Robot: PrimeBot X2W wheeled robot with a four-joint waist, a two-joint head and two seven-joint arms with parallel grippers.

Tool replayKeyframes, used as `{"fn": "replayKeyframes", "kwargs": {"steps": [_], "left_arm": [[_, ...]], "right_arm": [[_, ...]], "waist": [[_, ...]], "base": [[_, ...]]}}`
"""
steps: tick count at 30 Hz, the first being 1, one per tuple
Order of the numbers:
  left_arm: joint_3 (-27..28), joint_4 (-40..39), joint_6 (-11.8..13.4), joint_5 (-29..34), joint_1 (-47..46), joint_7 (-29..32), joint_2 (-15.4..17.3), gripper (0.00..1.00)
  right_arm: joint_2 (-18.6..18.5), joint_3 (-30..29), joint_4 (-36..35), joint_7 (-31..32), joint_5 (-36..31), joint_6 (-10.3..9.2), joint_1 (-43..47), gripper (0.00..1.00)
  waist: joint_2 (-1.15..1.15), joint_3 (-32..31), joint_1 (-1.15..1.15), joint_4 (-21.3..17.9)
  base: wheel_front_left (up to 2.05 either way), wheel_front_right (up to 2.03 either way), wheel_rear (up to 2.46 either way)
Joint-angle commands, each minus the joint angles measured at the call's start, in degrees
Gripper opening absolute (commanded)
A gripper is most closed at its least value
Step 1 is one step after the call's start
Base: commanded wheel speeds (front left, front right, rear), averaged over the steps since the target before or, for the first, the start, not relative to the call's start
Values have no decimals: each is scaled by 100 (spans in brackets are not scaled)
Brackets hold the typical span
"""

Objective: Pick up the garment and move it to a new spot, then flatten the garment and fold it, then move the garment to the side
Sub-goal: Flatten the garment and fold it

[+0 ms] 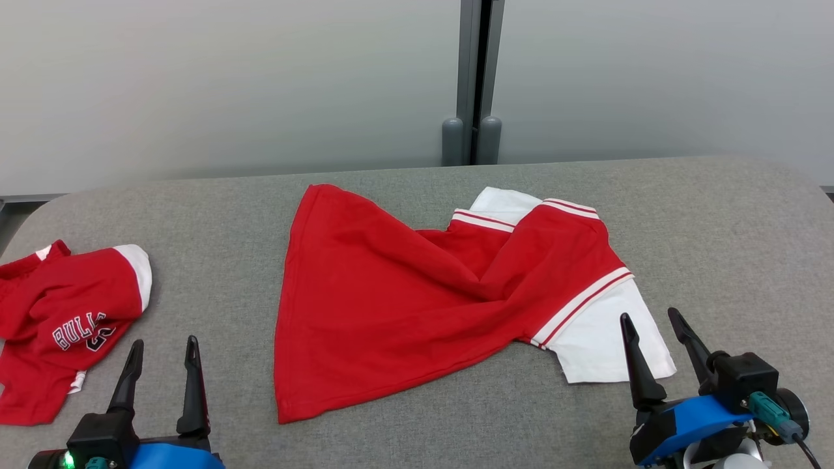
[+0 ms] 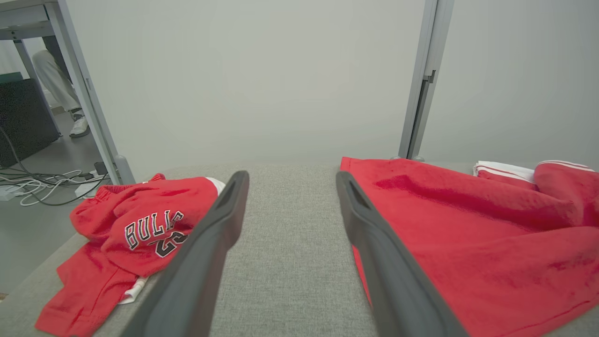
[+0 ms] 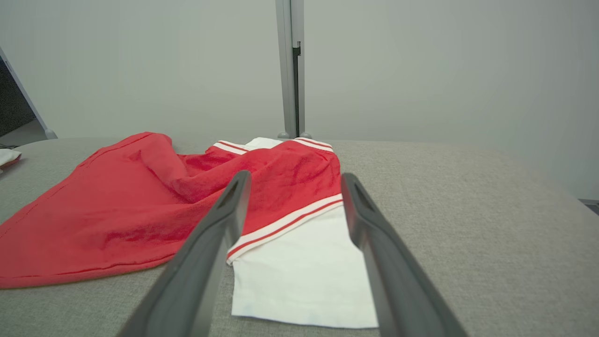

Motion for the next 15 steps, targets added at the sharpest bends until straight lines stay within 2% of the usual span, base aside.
{"fn": "replayKeyframes", "kwargs": {"steps": [1,10,15], "left_arm": [[16,6,14,42,-30,-14,6,100],[-39,51,34,112,-56,-14,-7,100],[-410,267,11,112,-159,-15,-57,100]], "right_arm": [[6,1,-39,3,16,1,87,100],[4,-122,12,33,-37,1,64,100],[3,-390,355,12,-229,1,-145,100]], "waist": [[0,-3,0,-1],[0,-6,0,-2],[0,51,0,7]], "base": [[0,0,0],[0,0,0],[0,0,0]]}}
